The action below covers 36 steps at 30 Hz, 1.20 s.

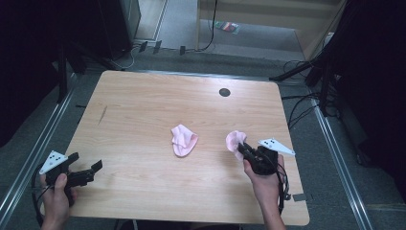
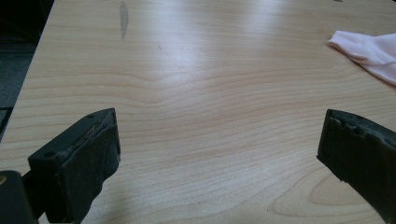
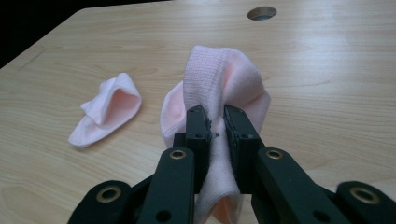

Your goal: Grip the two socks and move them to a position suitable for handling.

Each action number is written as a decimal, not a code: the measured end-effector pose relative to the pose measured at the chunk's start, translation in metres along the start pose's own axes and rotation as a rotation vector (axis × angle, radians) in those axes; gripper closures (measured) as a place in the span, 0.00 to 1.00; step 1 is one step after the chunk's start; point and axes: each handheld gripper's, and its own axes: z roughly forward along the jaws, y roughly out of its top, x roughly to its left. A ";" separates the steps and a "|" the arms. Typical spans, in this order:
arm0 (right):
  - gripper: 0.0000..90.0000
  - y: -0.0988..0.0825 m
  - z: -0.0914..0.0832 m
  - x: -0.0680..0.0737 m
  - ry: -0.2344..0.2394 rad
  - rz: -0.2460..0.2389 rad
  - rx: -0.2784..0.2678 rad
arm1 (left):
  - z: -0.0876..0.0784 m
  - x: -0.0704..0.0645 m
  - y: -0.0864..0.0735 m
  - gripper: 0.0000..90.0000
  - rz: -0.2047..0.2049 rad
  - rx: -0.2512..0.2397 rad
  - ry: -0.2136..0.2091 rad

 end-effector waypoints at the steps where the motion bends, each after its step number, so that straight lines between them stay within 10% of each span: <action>1: 0.91 0.000 -0.003 0.005 0.012 -0.002 -0.001 | -0.001 0.000 0.000 0.00 0.001 0.001 -0.001; 9: 0.91 -0.006 -0.010 0.036 0.053 -0.038 0.023 | -0.006 -0.008 0.005 0.00 0.003 -0.005 -0.022; 25: 0.91 -0.034 0.003 0.099 0.158 -0.094 0.115 | -0.004 -0.089 0.023 0.00 0.100 -0.015 -0.172; 36: 0.90 -0.053 0.019 0.122 0.180 -0.106 0.167 | 0.007 -0.120 0.019 0.00 0.154 0.015 -0.239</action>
